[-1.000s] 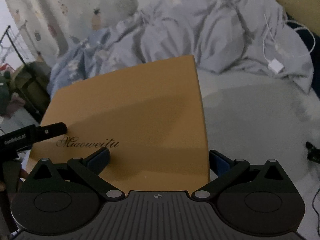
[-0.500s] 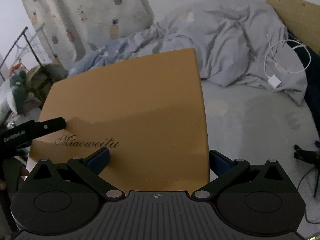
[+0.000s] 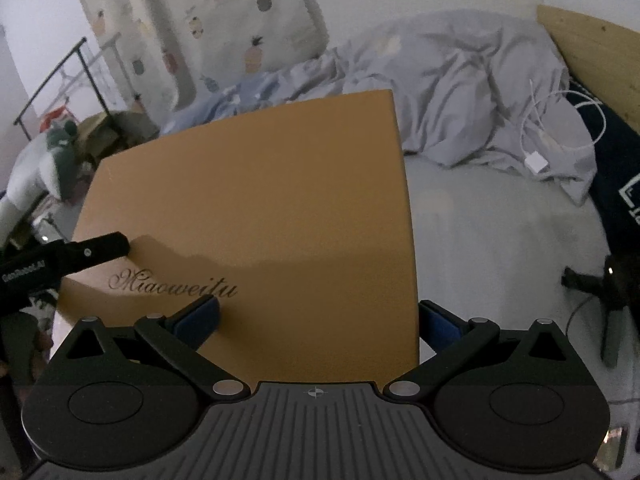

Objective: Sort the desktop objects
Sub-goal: 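Lift the flat orange box with both grippers and carry it over the cardboard box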

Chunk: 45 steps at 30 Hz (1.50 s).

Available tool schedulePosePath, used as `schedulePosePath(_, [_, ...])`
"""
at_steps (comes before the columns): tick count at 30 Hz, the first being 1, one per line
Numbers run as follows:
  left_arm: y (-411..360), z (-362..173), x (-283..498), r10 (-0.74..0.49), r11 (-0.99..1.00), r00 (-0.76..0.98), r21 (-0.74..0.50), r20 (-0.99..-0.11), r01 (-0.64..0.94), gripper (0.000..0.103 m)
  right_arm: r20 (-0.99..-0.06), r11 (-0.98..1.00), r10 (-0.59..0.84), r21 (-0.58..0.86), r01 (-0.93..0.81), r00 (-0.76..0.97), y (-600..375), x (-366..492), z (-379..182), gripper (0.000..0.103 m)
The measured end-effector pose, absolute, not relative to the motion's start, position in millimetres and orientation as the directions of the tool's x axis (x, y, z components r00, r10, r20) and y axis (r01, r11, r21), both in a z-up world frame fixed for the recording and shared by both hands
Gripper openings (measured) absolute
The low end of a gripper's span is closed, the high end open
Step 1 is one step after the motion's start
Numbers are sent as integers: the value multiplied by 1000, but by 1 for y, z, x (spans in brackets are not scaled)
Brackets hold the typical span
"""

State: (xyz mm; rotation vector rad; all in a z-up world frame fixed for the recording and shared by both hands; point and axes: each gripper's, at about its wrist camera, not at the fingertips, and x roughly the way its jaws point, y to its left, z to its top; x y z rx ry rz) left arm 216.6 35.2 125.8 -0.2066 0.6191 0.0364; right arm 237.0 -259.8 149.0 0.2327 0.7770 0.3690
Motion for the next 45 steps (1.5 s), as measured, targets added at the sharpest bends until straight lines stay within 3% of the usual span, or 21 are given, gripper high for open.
schedulePosePath(21, [22, 88, 132, -12, 970, 782, -198, -623, -143, 103, -697, 914, 405, 313, -257, 592, -261, 134, 106, 103])
schedulePosePath(45, [29, -25, 101, -55, 932, 681, -281, -731, -227, 103, -800, 934, 347, 244, -263, 489, -250, 118, 5, 103])
